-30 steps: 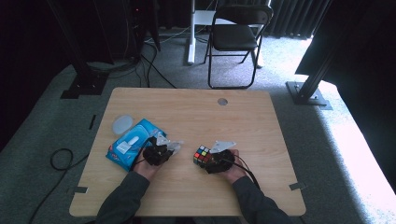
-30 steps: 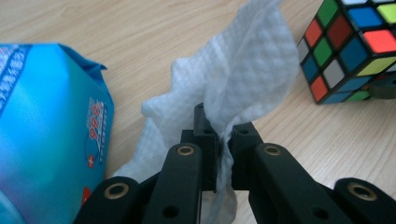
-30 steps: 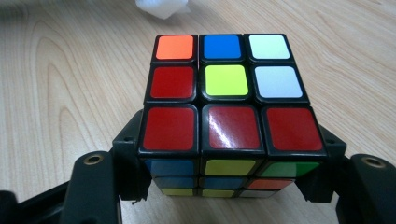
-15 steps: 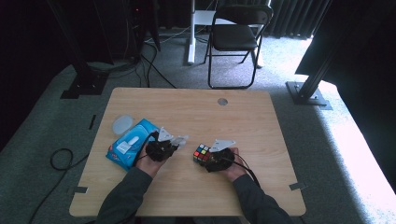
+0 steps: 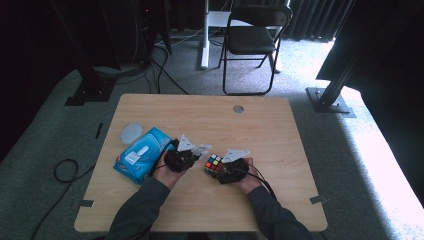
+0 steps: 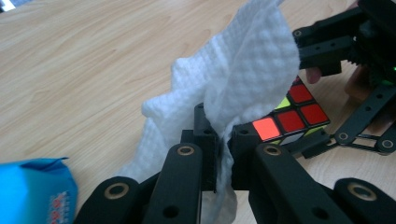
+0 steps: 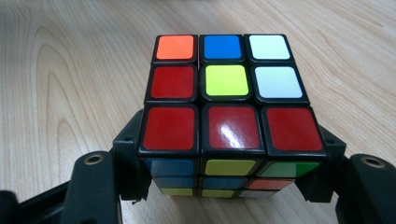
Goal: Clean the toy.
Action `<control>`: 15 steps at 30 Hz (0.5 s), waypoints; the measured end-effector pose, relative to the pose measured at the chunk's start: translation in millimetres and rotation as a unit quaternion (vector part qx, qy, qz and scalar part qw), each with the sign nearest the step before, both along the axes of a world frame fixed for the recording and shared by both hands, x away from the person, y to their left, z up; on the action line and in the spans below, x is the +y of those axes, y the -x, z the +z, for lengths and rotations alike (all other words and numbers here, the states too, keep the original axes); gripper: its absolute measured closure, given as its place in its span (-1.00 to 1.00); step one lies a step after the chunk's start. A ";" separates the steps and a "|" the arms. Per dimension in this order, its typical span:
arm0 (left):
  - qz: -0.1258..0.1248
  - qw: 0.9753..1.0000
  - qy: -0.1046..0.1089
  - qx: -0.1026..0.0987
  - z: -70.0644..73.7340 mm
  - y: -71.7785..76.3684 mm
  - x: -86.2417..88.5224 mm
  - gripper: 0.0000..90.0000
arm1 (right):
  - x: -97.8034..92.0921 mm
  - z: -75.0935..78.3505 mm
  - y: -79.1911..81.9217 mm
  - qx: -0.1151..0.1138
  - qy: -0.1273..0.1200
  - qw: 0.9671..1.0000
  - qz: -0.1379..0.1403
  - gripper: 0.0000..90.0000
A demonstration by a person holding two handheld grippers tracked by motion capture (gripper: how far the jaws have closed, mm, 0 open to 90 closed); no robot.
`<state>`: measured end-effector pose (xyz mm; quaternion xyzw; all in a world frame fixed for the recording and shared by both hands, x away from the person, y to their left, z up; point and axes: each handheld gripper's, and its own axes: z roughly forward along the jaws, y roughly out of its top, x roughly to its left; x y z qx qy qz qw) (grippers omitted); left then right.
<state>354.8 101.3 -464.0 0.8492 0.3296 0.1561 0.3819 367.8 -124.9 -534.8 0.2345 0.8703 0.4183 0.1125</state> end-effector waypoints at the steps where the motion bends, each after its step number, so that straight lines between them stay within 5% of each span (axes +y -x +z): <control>1: -0.003 1.000 -0.001 0.001 -0.9 0.3 -1.7 0.89 | 0.4 0.4 -0.2 -0.002 0.000 1.000 0.001 -0.25; 15: -0.023 1.000 -0.009 0.003 -6.5 -3.1 -18.9 0.89 | 4.0 2.7 2.1 0.002 -0.003 1.000 0.008 -0.25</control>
